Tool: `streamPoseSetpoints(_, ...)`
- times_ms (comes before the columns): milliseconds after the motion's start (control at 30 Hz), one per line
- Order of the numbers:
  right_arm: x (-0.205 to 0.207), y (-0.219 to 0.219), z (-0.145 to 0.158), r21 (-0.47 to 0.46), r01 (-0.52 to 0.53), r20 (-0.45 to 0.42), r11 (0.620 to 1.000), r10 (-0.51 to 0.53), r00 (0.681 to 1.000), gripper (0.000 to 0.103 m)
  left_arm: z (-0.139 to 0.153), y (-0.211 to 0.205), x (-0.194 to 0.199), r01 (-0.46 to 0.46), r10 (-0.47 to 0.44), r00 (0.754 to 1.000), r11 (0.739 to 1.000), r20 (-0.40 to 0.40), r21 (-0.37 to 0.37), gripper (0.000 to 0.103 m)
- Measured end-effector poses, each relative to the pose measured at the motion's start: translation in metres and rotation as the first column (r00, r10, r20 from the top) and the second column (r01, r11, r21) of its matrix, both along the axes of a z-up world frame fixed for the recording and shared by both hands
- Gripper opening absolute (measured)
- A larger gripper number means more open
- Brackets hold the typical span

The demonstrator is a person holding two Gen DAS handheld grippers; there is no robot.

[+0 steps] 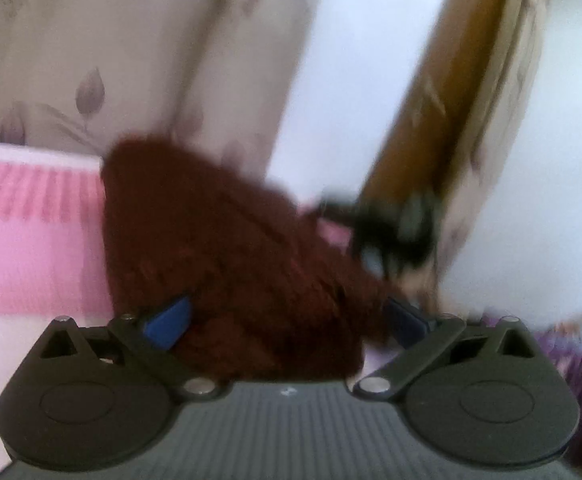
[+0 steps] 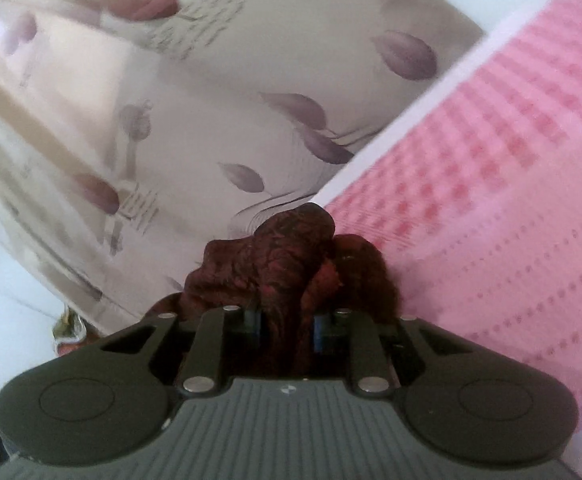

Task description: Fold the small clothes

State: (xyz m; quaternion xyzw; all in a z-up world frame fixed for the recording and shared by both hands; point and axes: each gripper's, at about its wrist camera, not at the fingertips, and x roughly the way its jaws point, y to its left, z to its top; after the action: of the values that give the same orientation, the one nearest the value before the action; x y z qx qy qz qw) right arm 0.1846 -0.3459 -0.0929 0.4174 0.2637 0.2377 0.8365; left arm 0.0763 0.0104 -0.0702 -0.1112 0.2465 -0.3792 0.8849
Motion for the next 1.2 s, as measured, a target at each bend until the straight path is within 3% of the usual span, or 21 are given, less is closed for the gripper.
streamPoseSetpoints(67, 0.0, 0.0, 0.004, 0.001, 0.0, 0.012, 1.0, 0.0, 1.0, 0.032, -0.009, -0.001, -0.004, -0.002, 0.002, 1.0, 1.0, 0.007, 0.018, 0.103)
streamPoseSetpoints(100, -0.001, -0.001, 0.011, -0.004, 0.008, 0.019, 1.0, -0.008, 1.0, 0.041, -0.011, 0.0, -0.005, -0.004, 0.004, 1.0, 1.0, 0.005, 0.008, 0.103)
streamPoseSetpoints(133, -0.003, -0.003, 0.022, -0.023, 0.021, 0.032, 1.0, -0.021, 0.999, 0.041, -0.012, 0.001, -0.007, -0.006, 0.006, 1.0, 1.0, 0.004, -0.003, 0.103)
streamPoseSetpoints(200, -0.007, -0.001, 0.055, -0.128, 0.047, 0.102, 0.991, -0.034, 0.994, 0.043, -0.011, 0.002, -0.009, -0.006, 0.006, 1.0, 1.0, 0.004, -0.012, 0.103)
streamPoseSetpoints(267, -0.004, 0.007, 0.094, -0.239, 0.04, 0.172, 0.97, 0.002, 0.985, 0.051, -0.011, 0.001, -0.005, -0.004, 0.004, 1.0, 1.0, 0.011, -0.01, 0.103)
streamPoseSetpoints(300, 0.001, 0.016, 0.112, -0.293, 0.021, 0.194, 0.956, 0.038, 0.98, 0.062, -0.014, 0.001, -0.006, -0.004, 0.004, 1.0, 1.0, 0.016, -0.01, 0.103)
streamPoseSetpoints(333, 0.008, 0.027, 0.126, -0.346, -0.01, 0.2, 0.938, 0.084, 0.976, 0.072, -0.016, 0.001, -0.006, -0.003, 0.004, 1.0, 1.0, 0.021, -0.011, 0.103)
streamPoseSetpoints(400, 0.024, 0.053, 0.145, -0.453, -0.074, 0.192, 0.889, 0.178, 0.965, 0.076, -0.016, 0.001, -0.007, -0.004, 0.005, 1.0, 1.0, 0.029, -0.013, 0.103)
streamPoseSetpoints(533, 0.07, 0.12, 0.149, -0.659, -0.213, 0.067, 0.721, 0.339, 0.938, 0.079, -0.016, 0.003, -0.009, -0.009, 0.01, 0.999, 1.0, 0.037, -0.027, 0.103)
streamPoseSetpoints(667, 0.114, 0.154, 0.129, -0.684, -0.308, -0.055, 0.662, 0.374, 0.926, 0.079, -0.02, 0.003, -0.009, -0.005, 0.006, 0.999, 0.999, 0.047, -0.032, 0.103)
streamPoseSetpoints(700, 0.119, 0.156, 0.124, -0.67, -0.334, -0.071, 0.663, 0.391, 0.918, 0.072, -0.02, 0.004, -0.009, -0.005, 0.006, 0.999, 0.999, 0.043, -0.037, 0.103)
streamPoseSetpoints(733, 0.123, 0.163, 0.121, -0.667, -0.356, -0.083, 0.654, 0.409, 0.909, 0.034, -0.022, 0.004, -0.009, -0.004, 0.005, 0.999, 0.999, 0.039, -0.044, 0.103)
streamPoseSetpoints(767, 0.125, 0.174, 0.12, -0.702, -0.361, -0.095, 0.615, 0.421, 0.902, 0.008, -0.022, 0.005, -0.008, 0.001, 0.001, 0.999, 0.999, 0.036, -0.048, 0.103)
streamPoseSetpoints(833, 0.117, 0.2, 0.118, -0.822, -0.296, -0.073, 0.486, 0.425, 0.902, 0.007, -0.023, 0.006, -0.006, 0.001, 0.0, 1.0, 0.999, 0.022, -0.05, 0.103)
streamPoseSetpoints(900, 0.111, 0.203, 0.121, -0.879, -0.203, -0.014, 0.432, 0.402, 0.916, 0.006, -0.023, 0.007, -0.002, 0.004, -0.004, 1.0, 0.998, 0.0, -0.06, 0.103)
streamPoseSetpoints(933, 0.111, 0.199, 0.123, -0.894, -0.138, 0.03, 0.425, 0.364, 0.931, 0.006, -0.024, 0.008, 0.001, 0.008, -0.009, 1.0, 0.998, -0.022, -0.068, 0.103)
streamPoseSetpoints(1000, 0.118, 0.178, 0.125, -0.867, -0.043, 0.103, 0.496, 0.263, 0.959, 0.001, -0.025, 0.011, 0.003, 0.011, -0.014, 0.999, 0.996, -0.041, -0.087, 0.103)
streamPoseSetpoints(1067, 0.131, 0.155, 0.115, -0.851, 0.046, 0.134, 0.523, 0.13, 0.982, 0.002, -0.026, 0.012, 0.002, 0.006, -0.009, 0.999, 0.996, -0.04, -0.091, 0.103)
streamPoseSetpoints(1133, 0.143, 0.127, 0.104, -0.749, 0.004, 0.087, 0.662, 0.092, 0.992, 0.003, -0.026, 0.012, 0.0, 0.002, -0.005, 1.0, 0.996, -0.031, -0.094, 0.103)
streamPoseSetpoints(1167, 0.141, 0.121, 0.103, -0.71, -0.003, 0.097, 0.704, 0.103, 0.99, 0.003, -0.026, 0.013, 0.0, 0.0, -0.003, 1.0, 0.995, -0.029, -0.099, 0.103)
streamPoseSetpoints(1200, 0.138, 0.117, 0.106, -0.706, 0.023, 0.11, 0.708, 0.078, 0.991, 0.01, -0.026, 0.014, 0.0, 0.0, -0.003, 1.0, 0.994, -0.028, -0.108, 0.103)
